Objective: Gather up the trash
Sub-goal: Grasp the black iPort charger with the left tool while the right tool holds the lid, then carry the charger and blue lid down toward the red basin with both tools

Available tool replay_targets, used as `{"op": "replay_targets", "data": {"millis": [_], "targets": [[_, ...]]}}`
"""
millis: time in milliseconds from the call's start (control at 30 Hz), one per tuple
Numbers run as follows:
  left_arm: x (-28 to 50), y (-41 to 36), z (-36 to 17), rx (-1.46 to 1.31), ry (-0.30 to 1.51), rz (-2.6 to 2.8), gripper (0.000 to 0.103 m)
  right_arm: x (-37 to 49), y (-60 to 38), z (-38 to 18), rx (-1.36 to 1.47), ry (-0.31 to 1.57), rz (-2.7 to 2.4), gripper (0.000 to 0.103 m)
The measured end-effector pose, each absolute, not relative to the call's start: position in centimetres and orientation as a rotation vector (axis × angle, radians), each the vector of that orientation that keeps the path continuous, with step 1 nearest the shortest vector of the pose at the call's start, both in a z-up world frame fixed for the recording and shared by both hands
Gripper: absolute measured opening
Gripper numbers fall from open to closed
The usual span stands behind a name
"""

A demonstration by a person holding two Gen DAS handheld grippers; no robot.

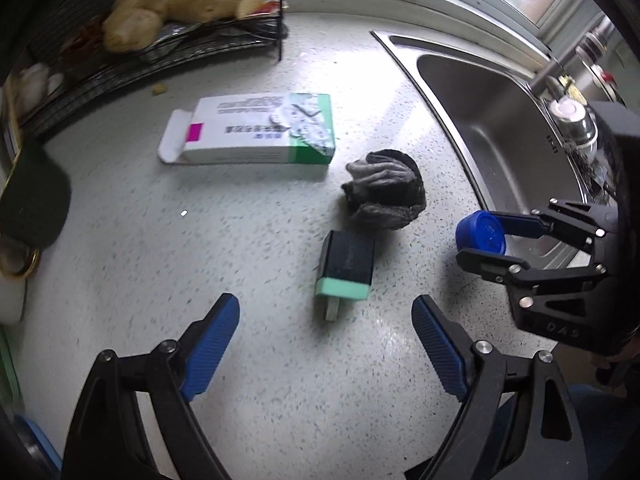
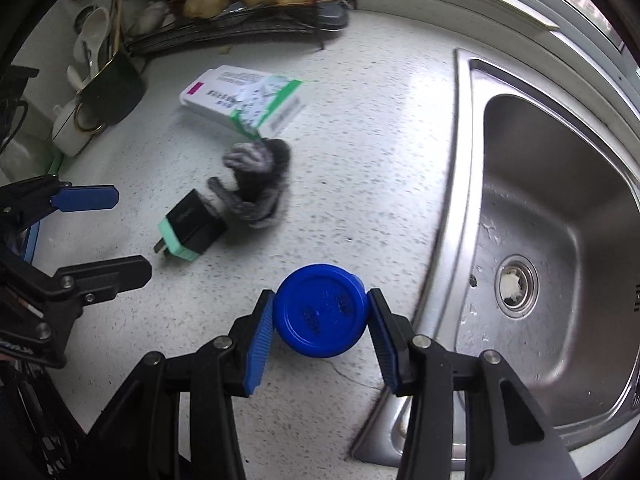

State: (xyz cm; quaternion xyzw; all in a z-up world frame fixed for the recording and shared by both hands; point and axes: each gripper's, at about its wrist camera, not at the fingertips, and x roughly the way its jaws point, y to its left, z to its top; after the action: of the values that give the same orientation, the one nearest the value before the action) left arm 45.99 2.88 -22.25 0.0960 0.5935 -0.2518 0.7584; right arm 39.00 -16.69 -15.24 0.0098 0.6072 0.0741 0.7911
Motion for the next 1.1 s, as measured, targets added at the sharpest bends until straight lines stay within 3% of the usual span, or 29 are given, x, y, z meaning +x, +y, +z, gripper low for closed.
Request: {"op": "replay_targets", "data": {"millis": [467, 567, 633, 833, 1100], "targets": [[48.2, 0.3, -25.6, 0.276, 1.29, -0.647, 0.085, 40.6, -18.9, -15.2, 0.095, 1.327, 0.075, 0.043], [48.0, -0.6, -25.7, 0.345, 1.259, -0.65, 0.075, 40.8, -19.7, -16.3, 0.108, 1.33, 0.066, 0.043], [47.8, -1.8, -25.8, 0.418, 1.236, -0.628, 0.058, 41.0, -19.7, -17.1, 0.119, 1.329, 0.063, 0.043], [47.0, -3.0, -25.6, 0.451, 1.239, -0.637, 0.028, 41.2, -19.5, -17.1, 0.151, 1.32, 0.065, 0.043], [45.4, -0.7, -24.9, 0.345, 1.268, -0.595, 0.028, 40.6, -18.8, -16.4, 0.145, 1.299, 0.111, 0.043]]}}
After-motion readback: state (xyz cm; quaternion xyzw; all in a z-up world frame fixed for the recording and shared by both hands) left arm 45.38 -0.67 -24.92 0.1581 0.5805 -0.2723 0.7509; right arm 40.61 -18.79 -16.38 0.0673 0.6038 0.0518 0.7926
